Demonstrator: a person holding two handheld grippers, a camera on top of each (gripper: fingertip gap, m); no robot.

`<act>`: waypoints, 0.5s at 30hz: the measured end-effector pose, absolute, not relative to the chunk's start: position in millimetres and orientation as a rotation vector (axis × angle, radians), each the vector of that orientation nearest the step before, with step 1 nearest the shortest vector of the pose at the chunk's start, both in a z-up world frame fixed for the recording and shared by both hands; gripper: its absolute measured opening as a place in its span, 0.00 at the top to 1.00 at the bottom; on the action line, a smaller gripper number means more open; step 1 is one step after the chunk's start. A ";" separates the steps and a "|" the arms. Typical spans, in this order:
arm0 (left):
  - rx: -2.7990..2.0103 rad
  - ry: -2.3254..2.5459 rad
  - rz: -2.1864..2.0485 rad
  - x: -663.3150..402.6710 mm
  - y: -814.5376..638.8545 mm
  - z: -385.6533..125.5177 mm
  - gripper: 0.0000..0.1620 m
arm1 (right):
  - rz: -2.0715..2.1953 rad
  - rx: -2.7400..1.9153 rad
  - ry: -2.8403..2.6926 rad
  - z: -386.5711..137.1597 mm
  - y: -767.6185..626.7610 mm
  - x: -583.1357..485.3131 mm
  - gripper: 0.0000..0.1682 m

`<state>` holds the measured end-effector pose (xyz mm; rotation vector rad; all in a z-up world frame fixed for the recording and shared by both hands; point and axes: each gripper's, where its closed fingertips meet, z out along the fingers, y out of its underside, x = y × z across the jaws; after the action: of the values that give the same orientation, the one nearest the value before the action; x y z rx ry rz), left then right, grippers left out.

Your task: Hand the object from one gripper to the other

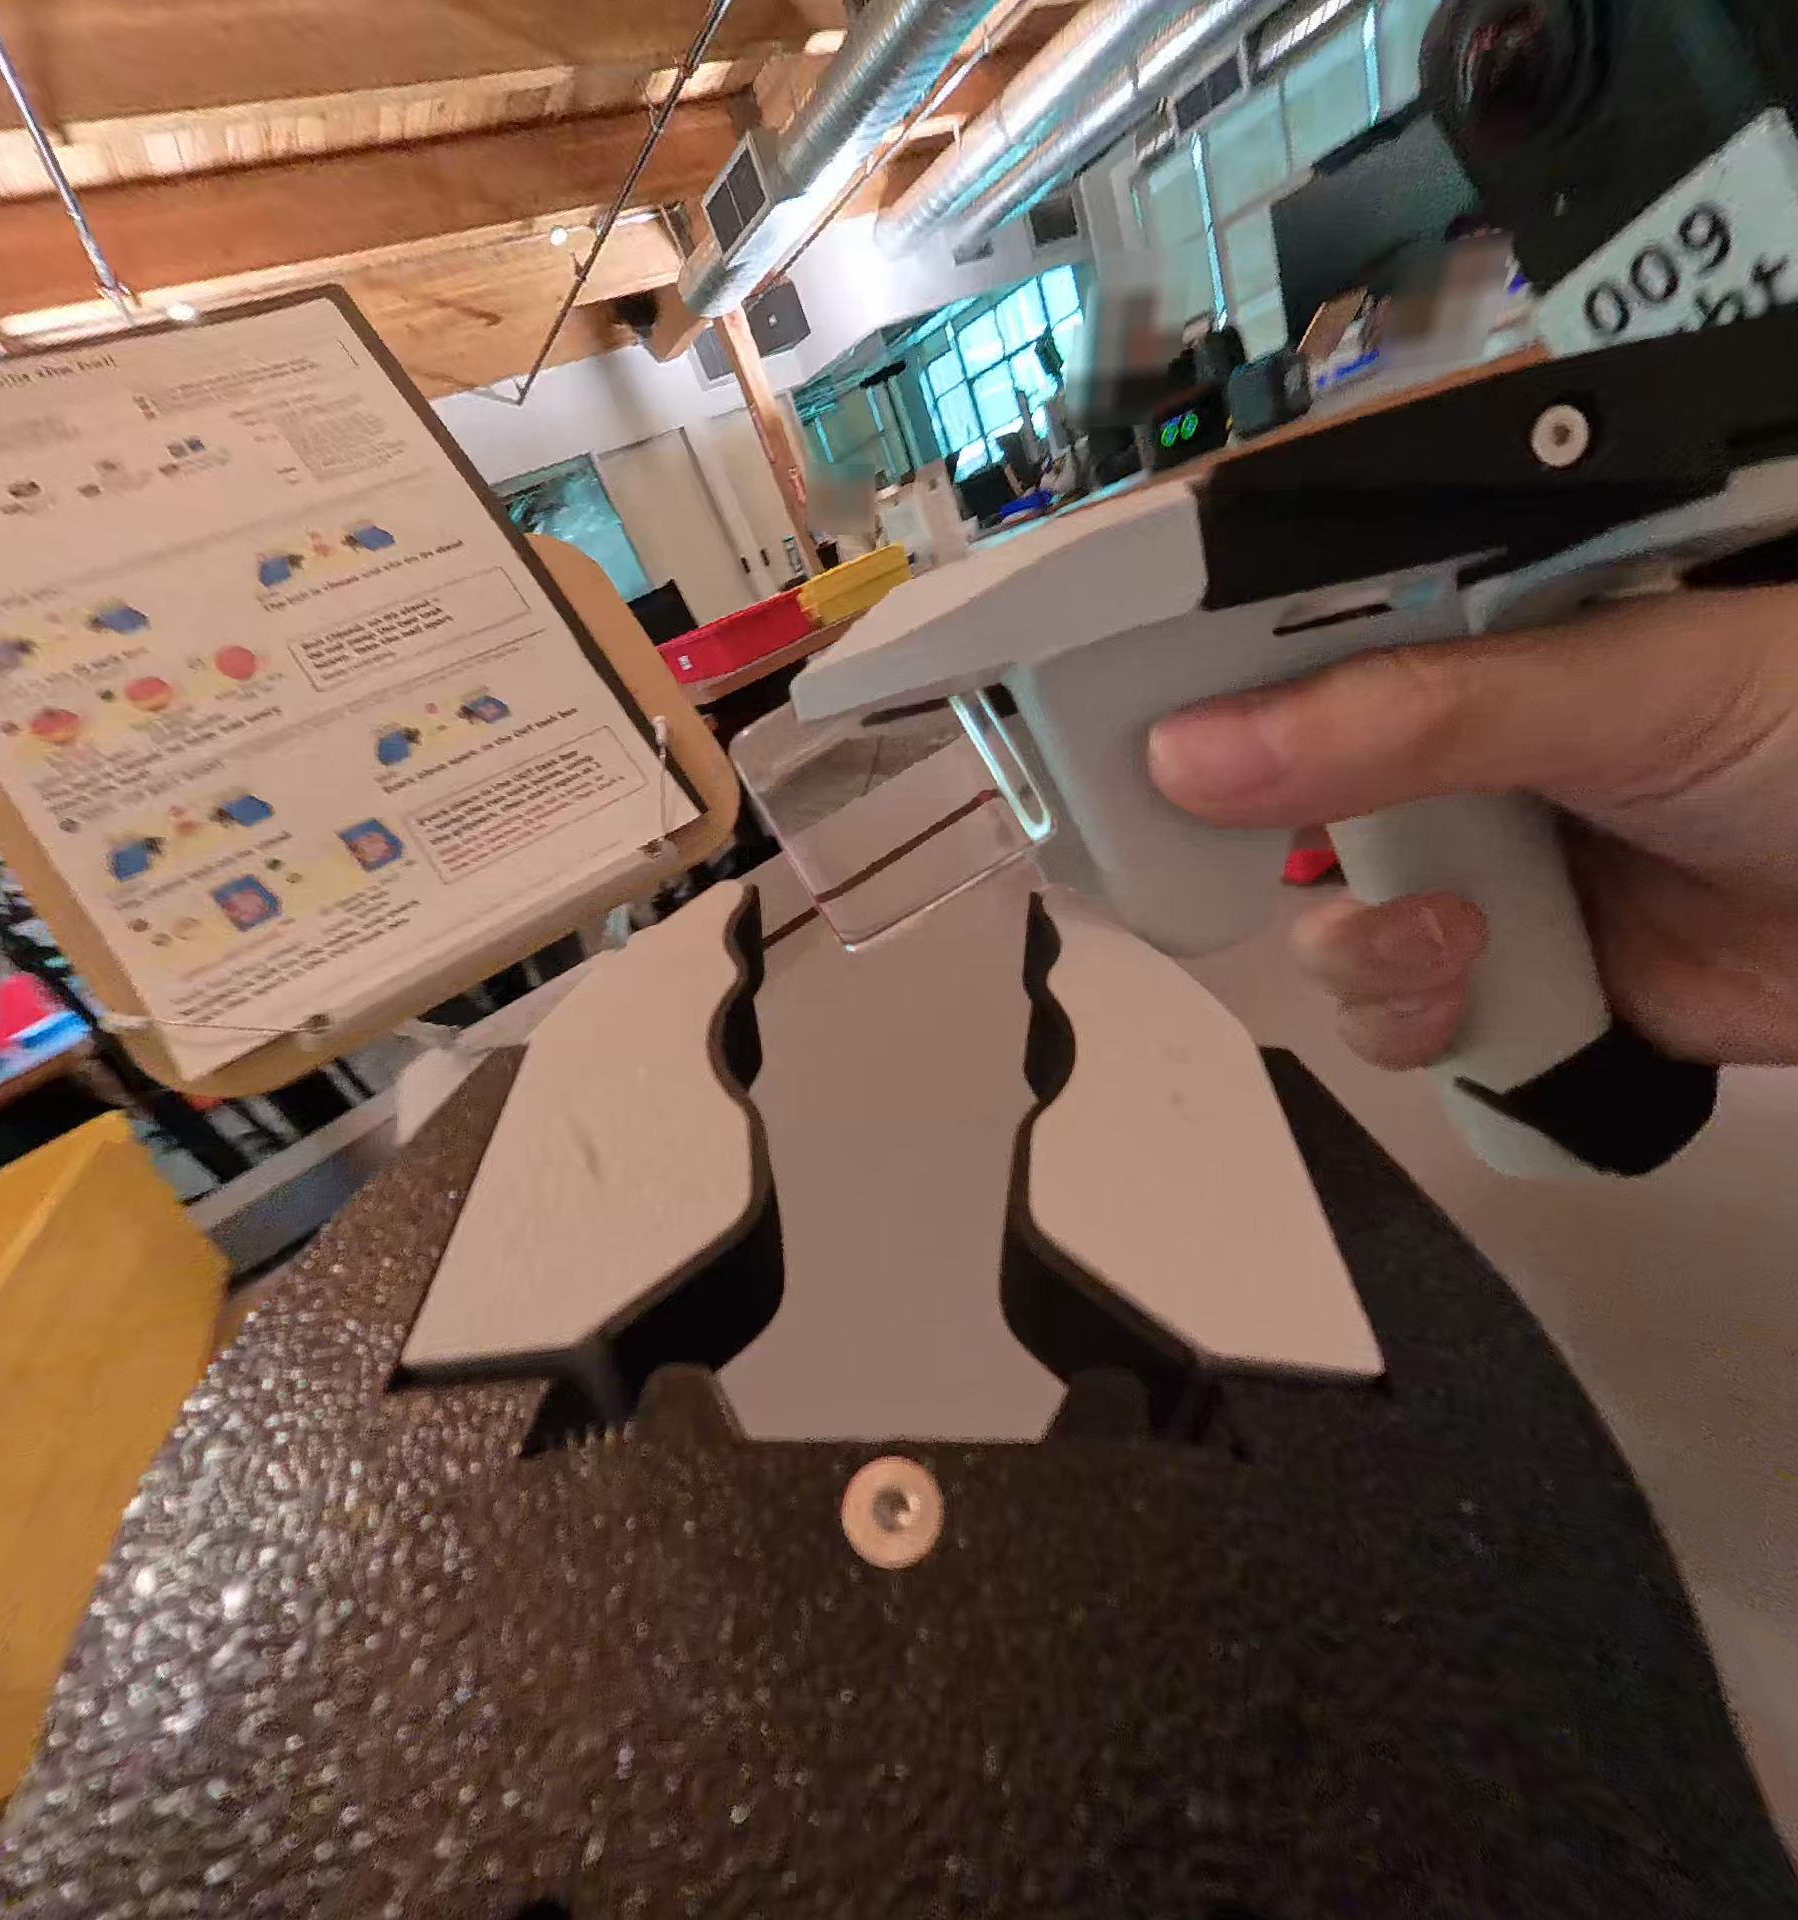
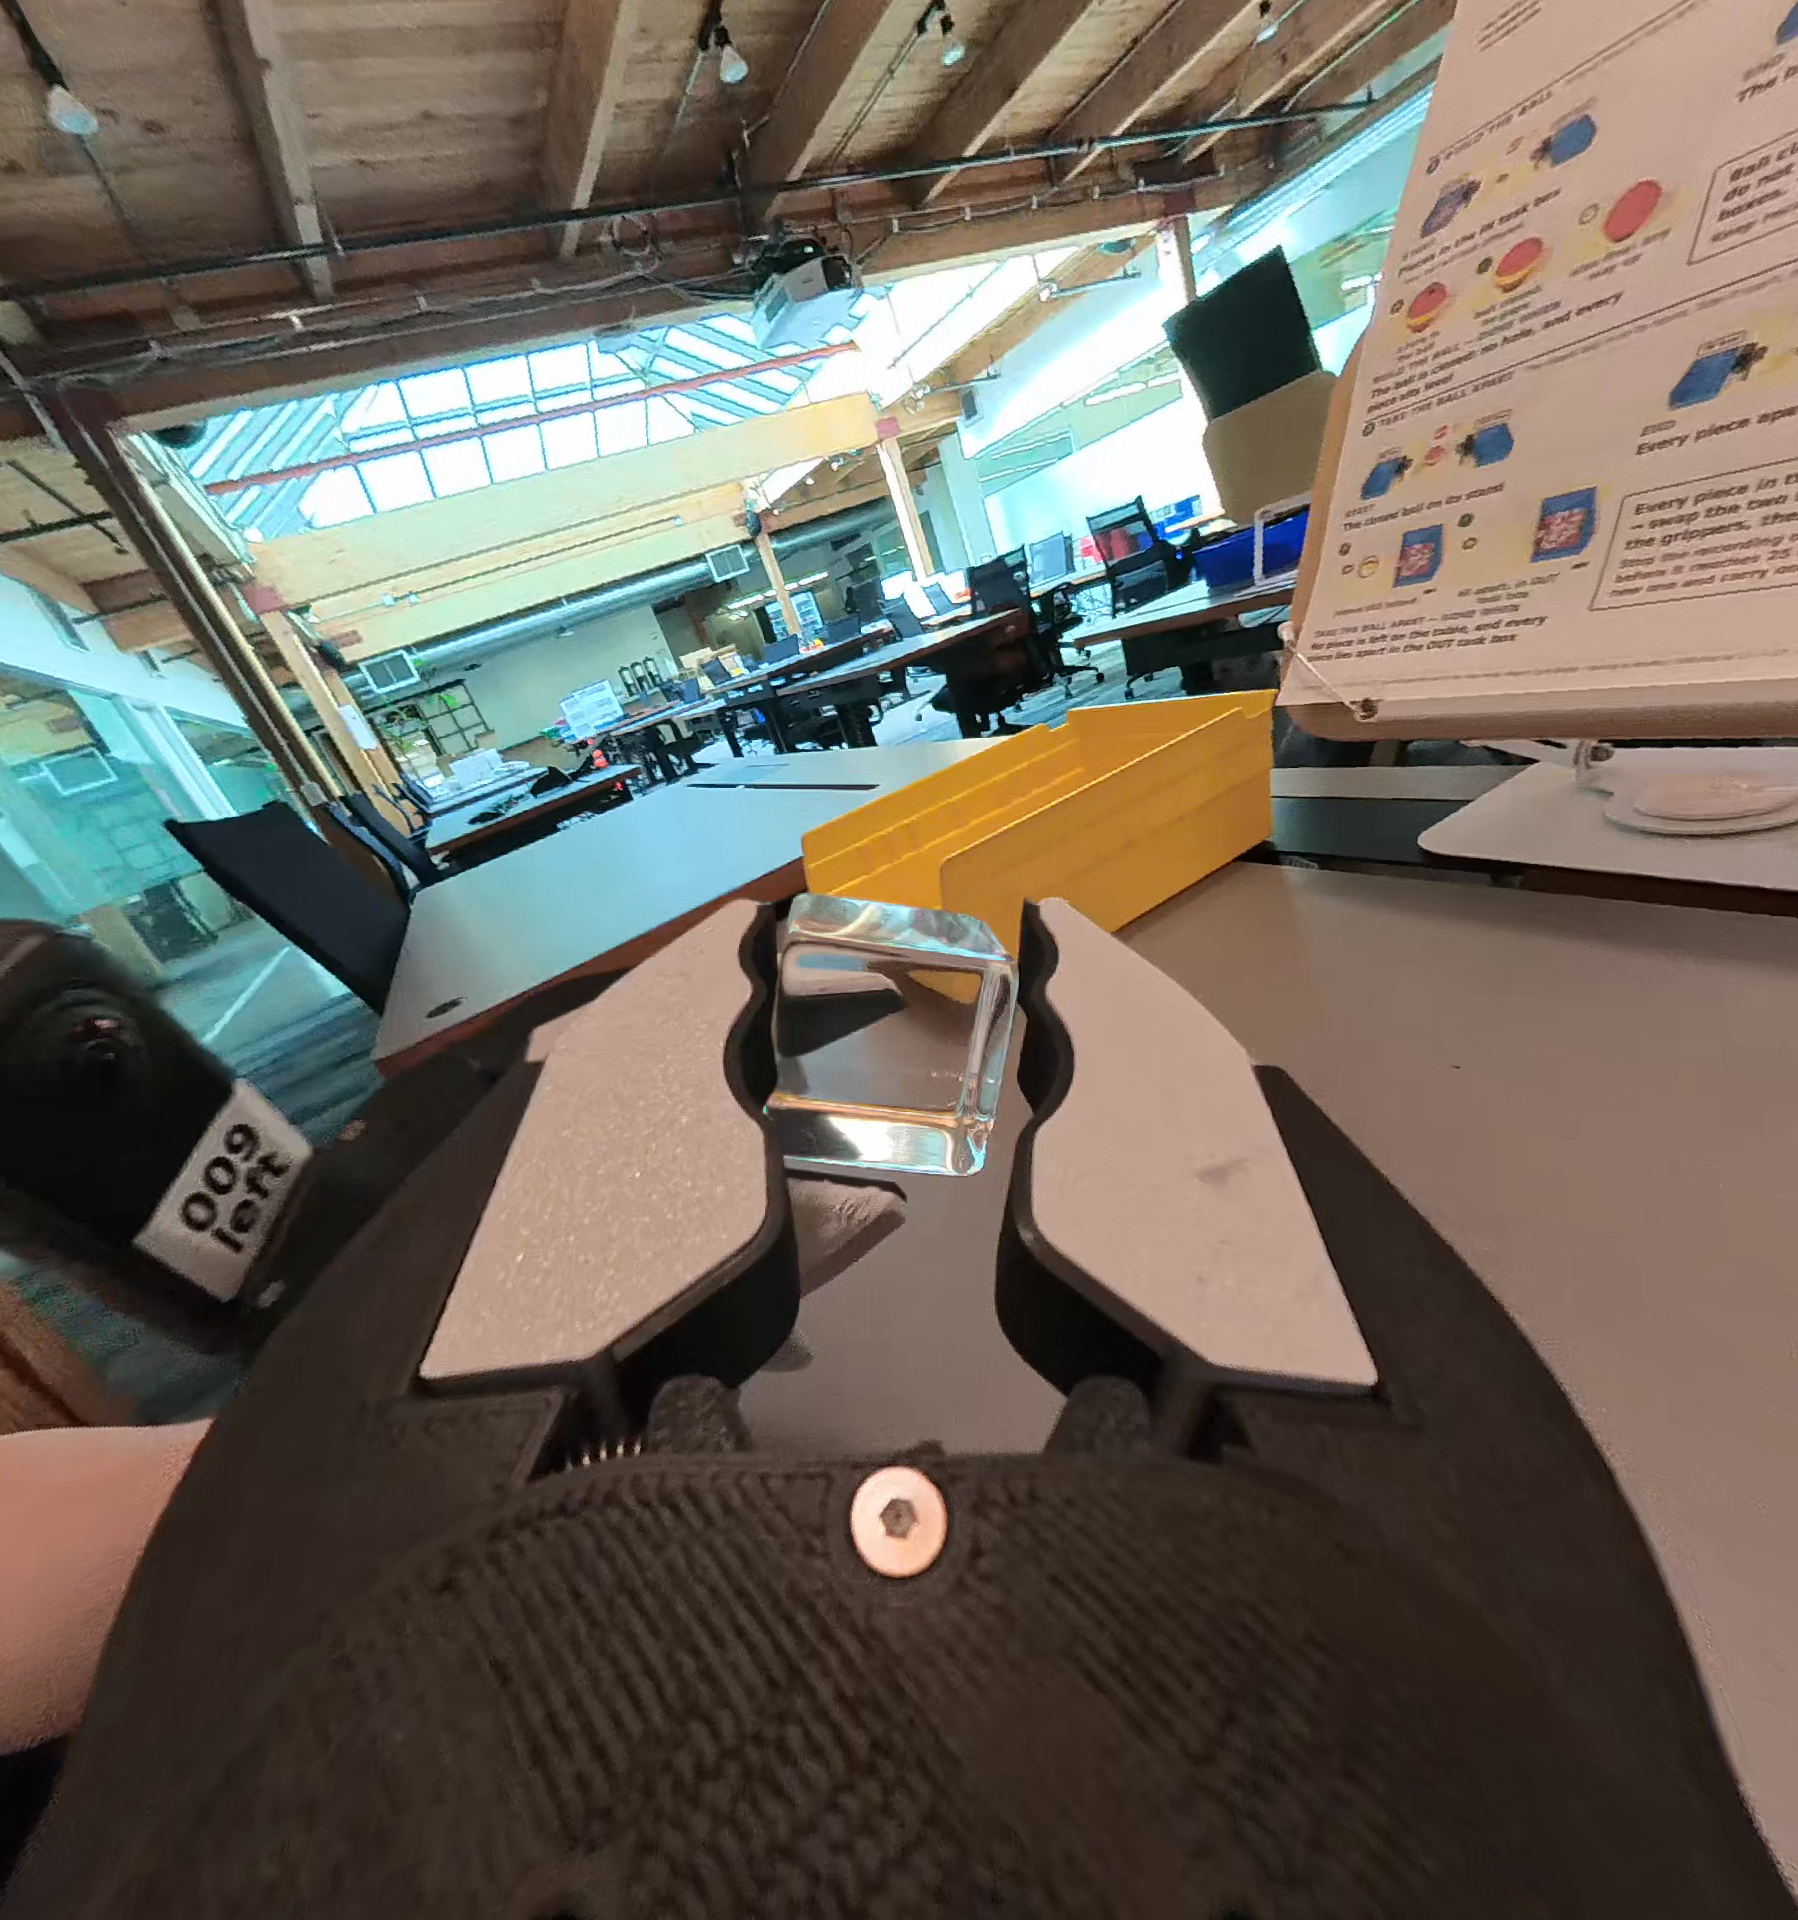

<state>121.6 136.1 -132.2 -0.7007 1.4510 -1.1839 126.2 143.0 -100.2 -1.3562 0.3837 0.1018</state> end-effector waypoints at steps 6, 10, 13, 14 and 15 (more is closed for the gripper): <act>-0.512 1.364 -1.271 112.7 127.5 -126.7 0.63 | 0.332 -1.294 0.413 -96.8 146.6 116.3 0.73; -0.467 1.312 -1.114 114.6 134.6 -129.1 0.60 | 0.539 -1.201 0.467 -92.1 145.5 114.1 0.74; -0.527 1.253 -1.098 114.1 139.2 -126.0 0.57 | 0.662 -1.138 0.518 -93.5 148.5 110.7 0.74; -0.523 1.213 -1.068 111.8 141.6 -122.8 0.57 | 0.710 -1.121 0.530 -94.2 150.7 107.6 0.74; -0.499 1.178 -1.030 108.6 142.8 -119.6 0.59 | 0.750 -1.100 0.544 -94.3 152.5 105.1 0.74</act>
<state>108.6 142.8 -119.6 -0.4986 1.1776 -1.0298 105.1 152.5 -94.3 -1.0997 0.5443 0.7503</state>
